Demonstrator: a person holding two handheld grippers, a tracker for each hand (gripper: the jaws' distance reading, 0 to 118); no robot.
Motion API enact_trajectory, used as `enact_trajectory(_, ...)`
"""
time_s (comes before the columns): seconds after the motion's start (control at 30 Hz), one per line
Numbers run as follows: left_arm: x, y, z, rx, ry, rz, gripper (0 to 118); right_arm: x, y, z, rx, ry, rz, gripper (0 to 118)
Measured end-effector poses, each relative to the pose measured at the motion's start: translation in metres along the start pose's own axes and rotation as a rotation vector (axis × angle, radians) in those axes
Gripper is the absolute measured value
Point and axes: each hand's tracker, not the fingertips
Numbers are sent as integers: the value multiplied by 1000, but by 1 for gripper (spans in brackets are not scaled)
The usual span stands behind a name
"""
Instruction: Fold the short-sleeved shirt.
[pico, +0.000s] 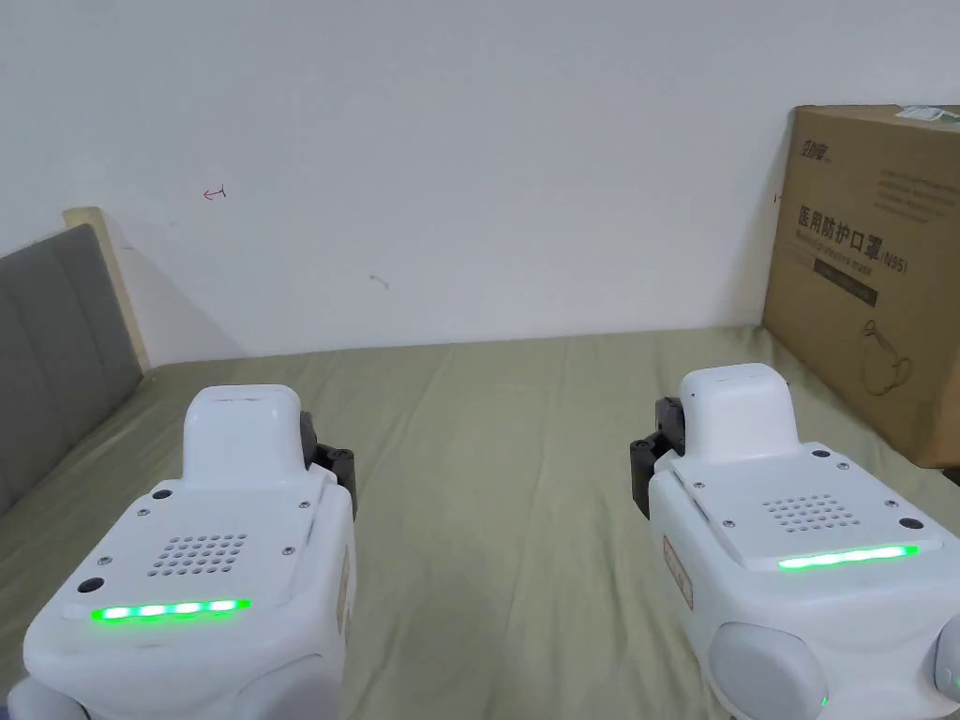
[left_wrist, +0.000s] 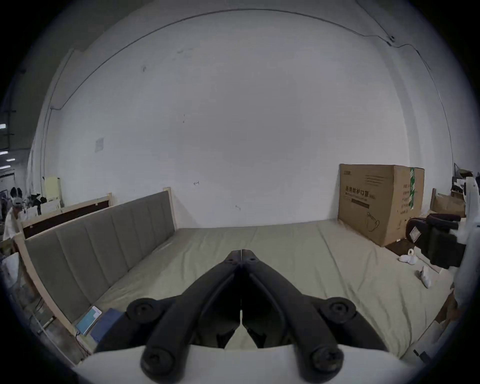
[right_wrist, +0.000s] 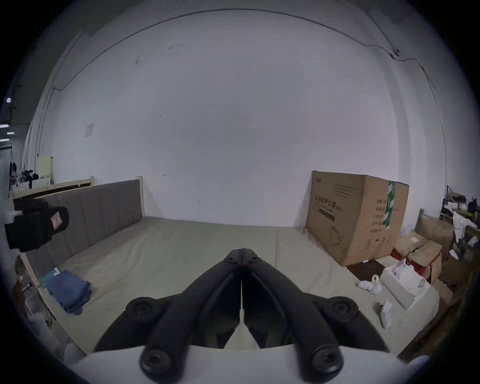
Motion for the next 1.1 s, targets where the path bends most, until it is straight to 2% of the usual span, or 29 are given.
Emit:
enact_trajectory(0.07, 2, 1, 2, 1, 4, -10, 0, 0, -4, 0, -3, -11, 5, 0)
enact_trajectory(0.17, 3, 1, 2, -2, -8, -10, 0, 5, -6, -1, -14, 6, -44, 0)
enact_trajectory(0.27, 2, -2, 2, 1, -15, -1, 0, 7, -5, -1, -9, -5, -43, 0)
enact_trajectory(0.3, 3, -3, 3, 10, -8, 4, 2, 8, -4, -1, -9, -10, -39, 1)
enact_trajectory(0.33, 4, -3, 5, 12, -9, 4, 9, 9, -3, -1, -10, -13, -37, 2)
enact_trajectory(0.37, 3, -3, 3, 11, -13, -3, 28, 11, -2, -2, -16, -17, -36, 6)
enact_trajectory(0.4, 4, -4, 3, 10, -24, -7, 51, 12, -2, -3, -19, -22, -38, 14)
enact_trajectory(0.43, 5, -4, 2, 3, -36, -10, 80, 12, -3, -3, -21, -26, -43, 29)
enact_trajectory(0.47, 6, -5, 0, -12, -45, -11, 107, 14, -3, -4, -22, -25, -49, 62)
enact_trajectory(0.5, 6, -5, 0, -12, -54, -8, 113, 15, -3, -6, -27, -27, -57, 90)
enact_trajectory(0.53, 8, -6, 2, -6, -52, -7, 113, 17, -4, -7, -33, -24, -68, 110)
enact_trajectory(0.57, 8, -6, 3, -5, -50, -7, 113, 17, -6, -6, -30, -21, -76, 118)
enact_trajectory(0.93, -3, -1, -6, -57, -51, 41, 112, 20, -7, -7, -22, -46, -64, 118)
enact_trajectory(1.1, -1, -3, -9, -70, -72, 23, 112, 16, -9, -7, -26, -50, -33, 118)
